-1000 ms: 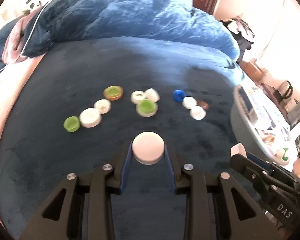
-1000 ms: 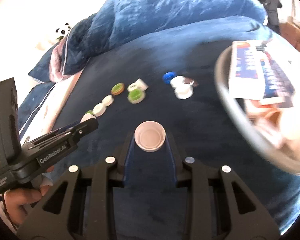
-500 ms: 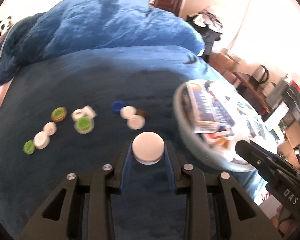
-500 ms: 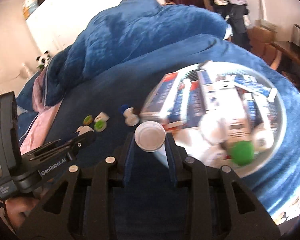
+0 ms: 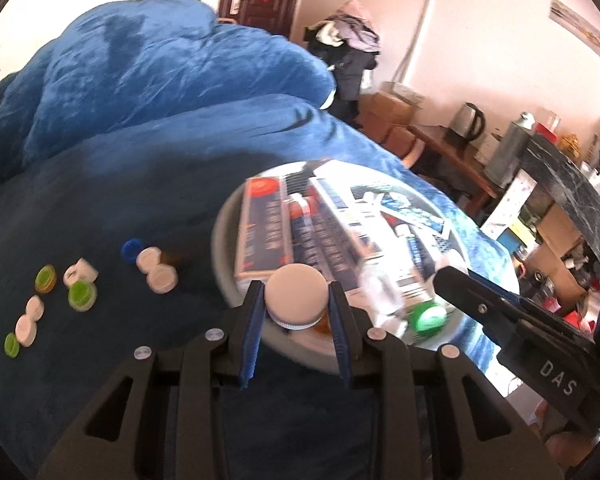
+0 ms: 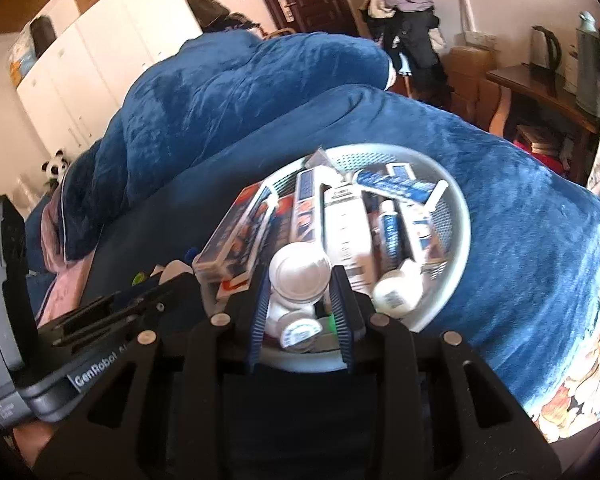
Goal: Organize objects
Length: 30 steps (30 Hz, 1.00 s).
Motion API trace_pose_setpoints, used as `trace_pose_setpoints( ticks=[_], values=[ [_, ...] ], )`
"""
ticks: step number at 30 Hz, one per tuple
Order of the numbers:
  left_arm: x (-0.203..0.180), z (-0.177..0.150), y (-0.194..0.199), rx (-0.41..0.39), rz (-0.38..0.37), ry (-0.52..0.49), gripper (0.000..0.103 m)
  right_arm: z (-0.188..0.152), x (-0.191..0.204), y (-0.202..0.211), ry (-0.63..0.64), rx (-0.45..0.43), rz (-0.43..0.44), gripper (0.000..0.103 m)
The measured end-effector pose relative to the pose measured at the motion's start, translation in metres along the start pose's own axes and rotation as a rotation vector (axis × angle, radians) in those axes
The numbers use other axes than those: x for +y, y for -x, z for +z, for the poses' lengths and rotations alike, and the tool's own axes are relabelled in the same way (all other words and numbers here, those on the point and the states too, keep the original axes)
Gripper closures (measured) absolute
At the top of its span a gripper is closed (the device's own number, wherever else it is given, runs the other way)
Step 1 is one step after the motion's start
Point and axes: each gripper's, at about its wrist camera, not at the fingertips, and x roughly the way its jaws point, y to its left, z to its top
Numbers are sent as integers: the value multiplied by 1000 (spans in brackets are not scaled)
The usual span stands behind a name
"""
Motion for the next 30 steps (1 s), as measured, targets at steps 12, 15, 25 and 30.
trace_pose_setpoints(
  ticks=[12, 15, 25, 30],
  values=[
    [-31, 26, -28, 14, -83, -42, 71, 18, -39, -2, -135, -22, 3, 70],
    [-30, 26, -31, 27, -77, -21, 61, 17, -47, -8, -168, 7, -5, 55],
    [-14, 23, -14, -2, 18, -4, 0, 13, -53, 5, -169, -54, -132, 1],
    [-7, 18, -13, 14, 29, 10, 0, 12, -45, 1, -121, -37, -180, 0]
  ],
)
